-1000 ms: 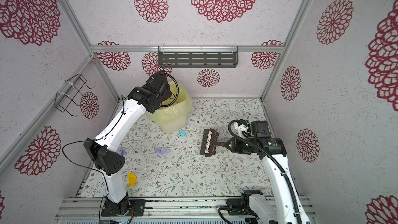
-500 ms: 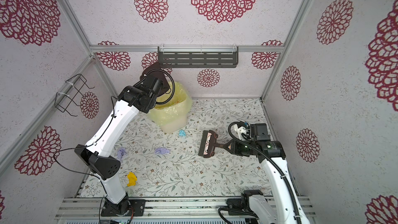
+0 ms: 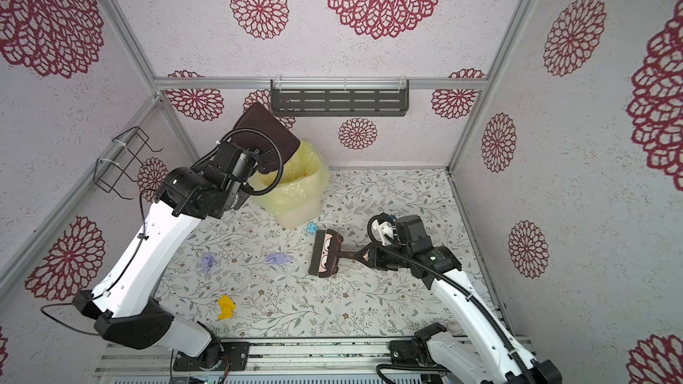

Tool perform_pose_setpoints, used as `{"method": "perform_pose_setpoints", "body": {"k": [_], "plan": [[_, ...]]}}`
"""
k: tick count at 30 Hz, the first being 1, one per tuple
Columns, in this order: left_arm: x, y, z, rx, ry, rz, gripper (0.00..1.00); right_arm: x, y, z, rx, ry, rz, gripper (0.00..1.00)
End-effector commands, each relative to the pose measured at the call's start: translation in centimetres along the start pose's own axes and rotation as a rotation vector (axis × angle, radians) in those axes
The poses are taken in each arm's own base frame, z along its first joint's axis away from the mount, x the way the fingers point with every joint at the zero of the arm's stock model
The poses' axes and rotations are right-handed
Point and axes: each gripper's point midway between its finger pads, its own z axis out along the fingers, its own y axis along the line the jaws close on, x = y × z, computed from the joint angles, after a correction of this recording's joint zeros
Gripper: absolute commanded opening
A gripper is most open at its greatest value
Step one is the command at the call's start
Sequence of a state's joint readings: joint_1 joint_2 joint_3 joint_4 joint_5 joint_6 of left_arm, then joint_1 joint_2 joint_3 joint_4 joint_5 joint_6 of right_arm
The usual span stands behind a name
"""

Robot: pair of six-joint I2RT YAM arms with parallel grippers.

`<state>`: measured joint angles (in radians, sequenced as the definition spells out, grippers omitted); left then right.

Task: Sweep away the paper scraps from the table
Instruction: 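Lower the dustpan toward the table with left while right moves brush forward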

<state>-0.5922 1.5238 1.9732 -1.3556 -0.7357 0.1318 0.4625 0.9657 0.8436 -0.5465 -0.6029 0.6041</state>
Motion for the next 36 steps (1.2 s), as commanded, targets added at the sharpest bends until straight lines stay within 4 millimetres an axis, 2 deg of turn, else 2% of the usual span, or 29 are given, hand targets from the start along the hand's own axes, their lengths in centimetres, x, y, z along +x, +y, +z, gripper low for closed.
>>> {"method": "perform_pose_setpoints", "body": {"k": [1,5,12,20,25,29,32,36], "plan": [[-0.1,-1.7,-0.8,0.096,-0.043,-0.106,0.0,-2.6,4.8,0.8,-0.173,-0.094,-0.032,0.0],[0.7,-2.9,-1.3,0.155,-0.053,-0.135,0.0,-2.0,6.8,3.3,-0.23,-0.053,-0.045,0.0],[2.2,-3.9,-1.5,0.181,-0.029,-0.143,0.0,-1.8,9.7,8.2,-0.32,0.01,-0.055,0.0],[3.0,-4.5,-1.5,0.192,-0.013,-0.141,0.0,-2.0,11.0,14.1,-0.357,0.075,-0.036,0.0],[3.3,-5.0,-1.3,0.207,0.0,-0.136,0.0,-2.4,9.7,16.8,-0.314,0.103,-0.009,0.0],[3.7,-5.2,-1.5,0.211,0.012,-0.129,0.0,-1.9,7.1,18.1,-0.257,0.127,0.026,0.0],[4.0,-5.2,-1.7,0.212,0.019,-0.129,0.0,-1.7,4.7,17.3,-0.195,0.127,0.044,0.0],[4.4,-5.8,-2.0,0.227,0.023,-0.127,0.0,-0.8,1.2,14.4,-0.09,0.132,0.065,0.0]]}}
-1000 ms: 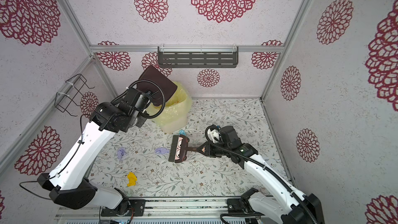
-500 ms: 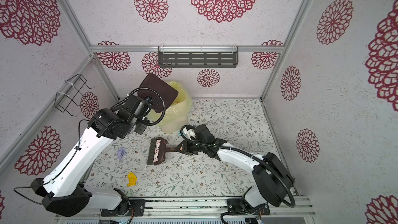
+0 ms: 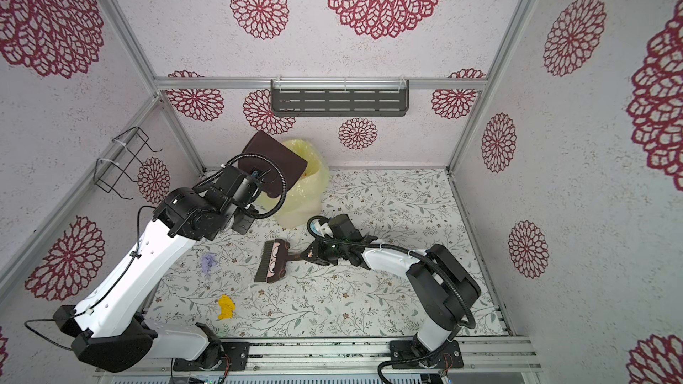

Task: Sweep away the paper scraps from the table
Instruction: 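Lower the dustpan toward the table with left while right moves brush forward, then set the dustpan near the purple scrap with left while right places brush behind it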

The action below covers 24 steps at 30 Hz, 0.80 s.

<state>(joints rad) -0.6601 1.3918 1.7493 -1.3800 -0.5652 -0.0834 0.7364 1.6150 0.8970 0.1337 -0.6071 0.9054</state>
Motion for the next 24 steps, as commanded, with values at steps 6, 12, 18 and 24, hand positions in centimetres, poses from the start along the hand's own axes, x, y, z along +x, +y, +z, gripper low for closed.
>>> {"method": "perform_pose_setpoints", "body": {"k": [6,12,18,24], "plan": [[1.0,-3.8,-0.8,0.073,0.007,0.039,0.0,4.3,-5.9,-9.5,0.19,-0.011,0.076,0.0],[2.0,-8.1,-1.1,0.16,0.029,0.093,0.0,6.5,-7.1,-15.6,0.303,-0.034,0.104,0.0],[3.6,-12.1,-1.3,0.272,0.07,0.093,0.0,4.8,-3.6,-20.2,0.376,-0.093,0.025,0.0],[7.2,-14.7,-0.3,0.366,0.175,0.002,0.0,3.7,-3.2,-24.5,0.575,-0.071,-0.072,0.0]]}}
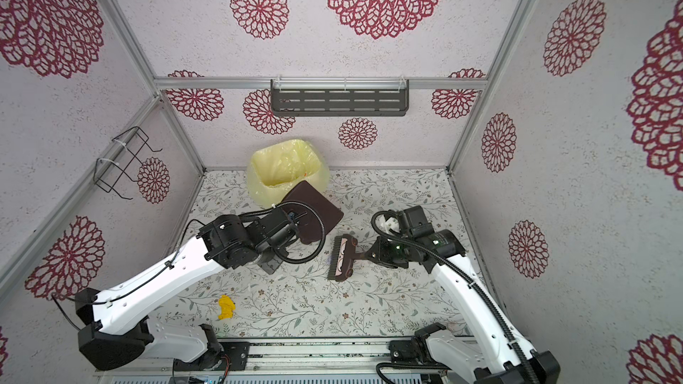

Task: Sweep away the paper scraps from the table
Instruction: 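Set the dustpan near the purple scrap with left while right places brush behind it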

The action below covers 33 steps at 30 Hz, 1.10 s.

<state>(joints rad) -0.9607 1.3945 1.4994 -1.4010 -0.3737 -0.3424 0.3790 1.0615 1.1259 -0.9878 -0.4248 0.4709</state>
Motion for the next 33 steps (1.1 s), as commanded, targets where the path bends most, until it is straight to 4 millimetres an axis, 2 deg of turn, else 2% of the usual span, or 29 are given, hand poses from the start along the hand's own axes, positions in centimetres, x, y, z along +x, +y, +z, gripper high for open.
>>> {"method": "perform_pose_setpoints", "body": {"k": [1,8,16,20,25,29,33], "plan": [[1.3,-1.8,0.6,0.104,0.008,-0.119,0.0,0.6,-2.6,-2.1,0.183,0.053,-0.091,0.0],[5.4,-4.5,2.7,0.199,0.122,-0.184,0.0,-2.8,-3.4,-4.3,0.352,0.038,-0.211,0.0],[8.9,-8.7,4.5,0.295,0.278,-0.171,0.0,-7.5,-2.0,-3.6,0.439,0.034,-0.354,0.0],[10.3,-10.2,5.3,0.333,0.33,-0.171,0.0,-9.3,-0.8,-2.5,0.513,0.056,-0.468,0.0],[11.6,-11.6,6.4,0.366,0.383,-0.163,0.0,-10.6,0.6,-0.4,0.585,0.108,-0.592,0.0],[12.2,-12.4,7.3,0.386,0.405,-0.152,0.0,-11.2,1.7,1.1,0.608,0.129,-0.644,0.0],[12.0,-12.6,7.9,0.384,0.399,-0.128,0.0,-11.2,2.7,2.3,0.646,0.146,-0.705,0.0]]}}
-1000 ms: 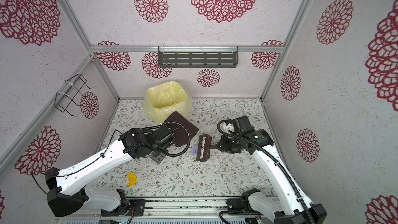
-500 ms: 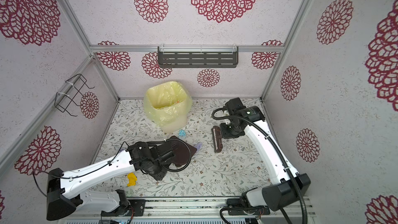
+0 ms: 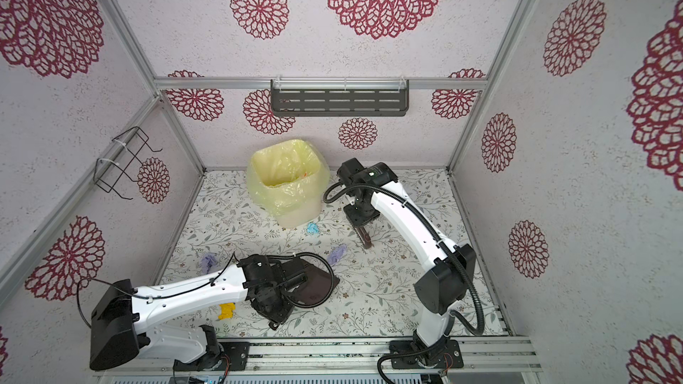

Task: Sweep away the paper scraps from the table
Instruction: 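Set the dustpan near the purple scrap with left while right places brush behind it, then sweep the purple scrap into the dustpan with the right gripper's brush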

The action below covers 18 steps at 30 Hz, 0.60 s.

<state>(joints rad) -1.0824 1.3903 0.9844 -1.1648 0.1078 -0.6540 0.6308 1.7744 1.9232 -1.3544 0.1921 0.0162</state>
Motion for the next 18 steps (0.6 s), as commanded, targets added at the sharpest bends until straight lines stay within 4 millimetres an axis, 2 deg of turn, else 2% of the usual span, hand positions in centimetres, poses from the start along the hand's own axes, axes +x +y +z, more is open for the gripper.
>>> {"method": "perform_pose_setpoints", "body": {"k": [1,8,18], "plan": [[-1.1,-1.2,0.3,0.035,-0.033,0.039,0.0,-0.3,-0.5,-1.7,0.097,-0.022,-0.065,0.0],[-1.6,-1.1,1.3,0.019,-0.018,0.061,0.0,0.0,0.9,-0.7,0.16,0.02,-0.16,0.0],[-2.0,-0.6,2.5,-0.002,0.005,0.07,0.0,1.0,3.8,0.8,0.108,0.076,-0.244,0.0]]}}
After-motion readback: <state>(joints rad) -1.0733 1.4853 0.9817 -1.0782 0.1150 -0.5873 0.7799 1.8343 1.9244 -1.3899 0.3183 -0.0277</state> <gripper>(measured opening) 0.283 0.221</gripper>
